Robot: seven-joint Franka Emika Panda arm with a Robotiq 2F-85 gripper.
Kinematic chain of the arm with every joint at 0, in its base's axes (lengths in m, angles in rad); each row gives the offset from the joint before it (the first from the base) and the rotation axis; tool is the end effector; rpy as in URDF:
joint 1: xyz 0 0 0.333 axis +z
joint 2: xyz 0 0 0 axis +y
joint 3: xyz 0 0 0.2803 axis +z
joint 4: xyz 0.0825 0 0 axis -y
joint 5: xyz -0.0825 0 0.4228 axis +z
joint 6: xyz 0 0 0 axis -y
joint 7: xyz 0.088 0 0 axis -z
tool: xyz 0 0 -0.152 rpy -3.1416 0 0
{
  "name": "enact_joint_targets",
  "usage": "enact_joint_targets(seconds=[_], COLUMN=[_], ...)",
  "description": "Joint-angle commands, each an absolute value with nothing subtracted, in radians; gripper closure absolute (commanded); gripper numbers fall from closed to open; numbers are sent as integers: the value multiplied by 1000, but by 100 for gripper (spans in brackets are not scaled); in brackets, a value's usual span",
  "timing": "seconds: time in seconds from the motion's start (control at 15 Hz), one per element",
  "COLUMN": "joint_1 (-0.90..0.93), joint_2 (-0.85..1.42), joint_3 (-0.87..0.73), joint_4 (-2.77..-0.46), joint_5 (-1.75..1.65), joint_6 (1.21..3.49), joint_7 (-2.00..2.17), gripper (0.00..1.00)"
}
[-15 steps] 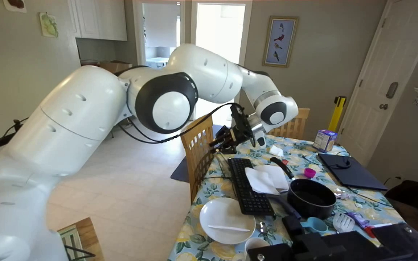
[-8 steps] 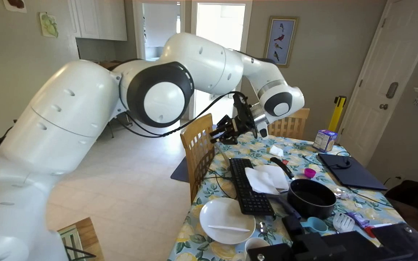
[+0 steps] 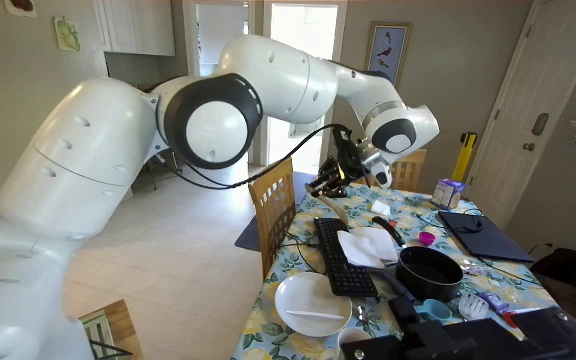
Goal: Put the wooden spoon in the pot
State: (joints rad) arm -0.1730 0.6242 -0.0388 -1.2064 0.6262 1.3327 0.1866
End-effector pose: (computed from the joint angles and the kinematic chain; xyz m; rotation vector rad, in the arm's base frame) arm 0.6795 -0.0400 0.3367 -2.4074 0.4929 0.6147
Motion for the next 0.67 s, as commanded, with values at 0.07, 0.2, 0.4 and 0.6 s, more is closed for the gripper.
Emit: enact_joint_targets(seconds=[0.07,0.2,0.4,0.6], joint_1=[-174,-173,-189,-202], joint_2=[613,607,591,582], joint_3=[-65,-81,-103,-122], joint_4=[-1241,-1257,-1293,-1326], joint_5=[618,595,591,592], joint_6=[1501,1568,1657,1742], joint_7=[216,237,272,308], gripper=[92,92,92,92])
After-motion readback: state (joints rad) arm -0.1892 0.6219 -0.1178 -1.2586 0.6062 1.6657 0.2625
